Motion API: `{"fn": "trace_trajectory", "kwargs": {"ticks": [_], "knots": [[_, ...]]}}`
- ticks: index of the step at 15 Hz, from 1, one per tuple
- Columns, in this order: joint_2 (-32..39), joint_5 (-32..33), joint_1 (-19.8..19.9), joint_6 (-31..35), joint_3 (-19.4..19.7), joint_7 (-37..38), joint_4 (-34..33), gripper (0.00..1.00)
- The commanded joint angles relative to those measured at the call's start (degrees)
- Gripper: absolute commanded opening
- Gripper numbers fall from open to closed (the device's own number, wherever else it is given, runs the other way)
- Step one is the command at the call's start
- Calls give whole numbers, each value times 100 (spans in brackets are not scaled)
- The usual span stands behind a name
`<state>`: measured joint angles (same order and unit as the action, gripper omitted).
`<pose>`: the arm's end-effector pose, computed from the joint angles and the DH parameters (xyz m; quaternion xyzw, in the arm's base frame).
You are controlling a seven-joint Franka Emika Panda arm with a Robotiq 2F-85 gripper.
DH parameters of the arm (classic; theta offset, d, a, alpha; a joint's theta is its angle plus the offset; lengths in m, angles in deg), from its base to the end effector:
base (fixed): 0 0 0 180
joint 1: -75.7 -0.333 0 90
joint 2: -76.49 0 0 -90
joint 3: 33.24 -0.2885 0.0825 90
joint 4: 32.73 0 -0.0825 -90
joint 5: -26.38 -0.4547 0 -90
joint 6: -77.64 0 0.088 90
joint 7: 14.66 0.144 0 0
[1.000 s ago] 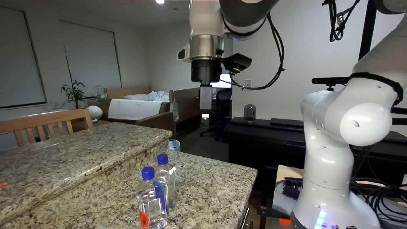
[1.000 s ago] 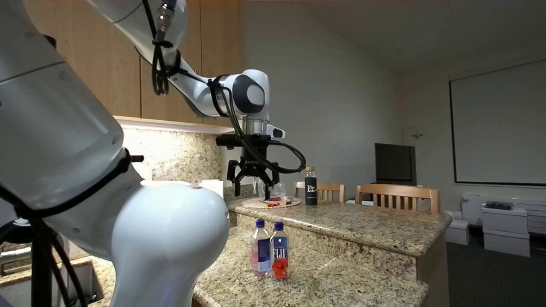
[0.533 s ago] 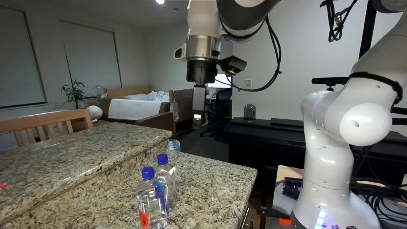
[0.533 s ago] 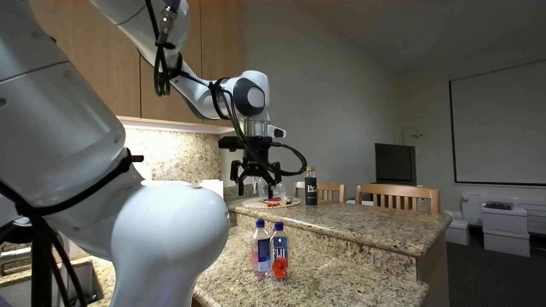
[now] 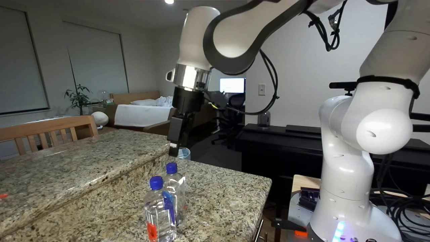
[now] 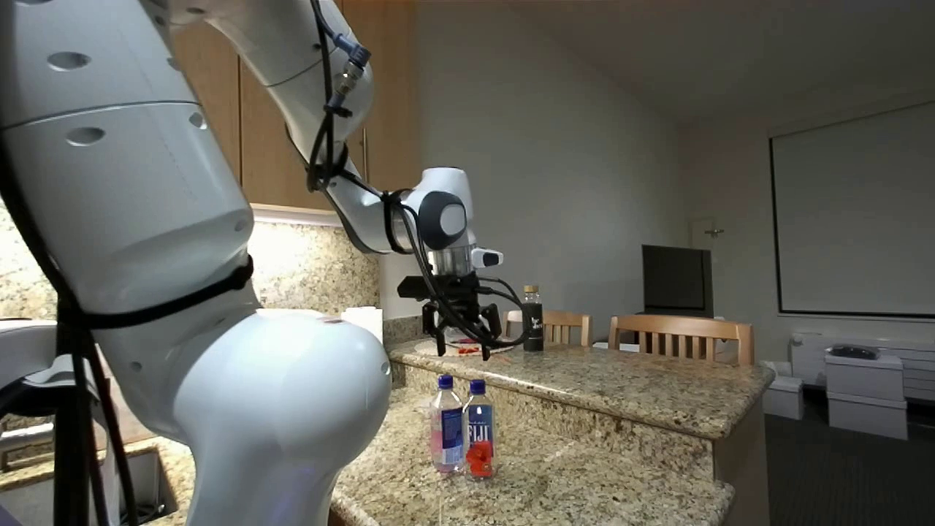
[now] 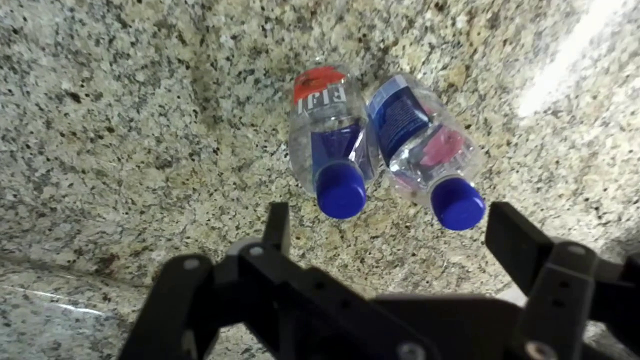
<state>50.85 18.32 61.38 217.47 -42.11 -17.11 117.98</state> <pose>0.4532 0.1888 0.3159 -0.9770 -0.1702 -0.1222 0.0404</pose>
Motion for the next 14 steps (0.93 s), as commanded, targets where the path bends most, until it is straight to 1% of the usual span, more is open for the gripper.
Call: {"fn": "trace_trajectory", "kwargs": {"ticks": [1, 2, 4, 5, 8, 9, 10, 11, 12, 14], "knots": [[745, 450, 434, 598, -332, 913, -171, 100], [909, 547, 525, 594, -384, 1231, -239, 100], [1225, 589, 577, 511, -400, 1602, -416, 100], [1377, 574, 566, 467, -401, 1694, -521, 100], [1729, 342, 432, 333, -319, 1625, -805, 99], [1814, 349, 424, 280, -322, 1656, -872, 74], [1913, 340, 424, 186, -308, 1666, -966, 73], [1994, 331, 425, 100, -296, 1674, -1038, 68], [2048, 338, 425, 24, -294, 1701, -1092, 60], [2122, 394, 442, -244, -272, 1764, -1223, 46]]}}
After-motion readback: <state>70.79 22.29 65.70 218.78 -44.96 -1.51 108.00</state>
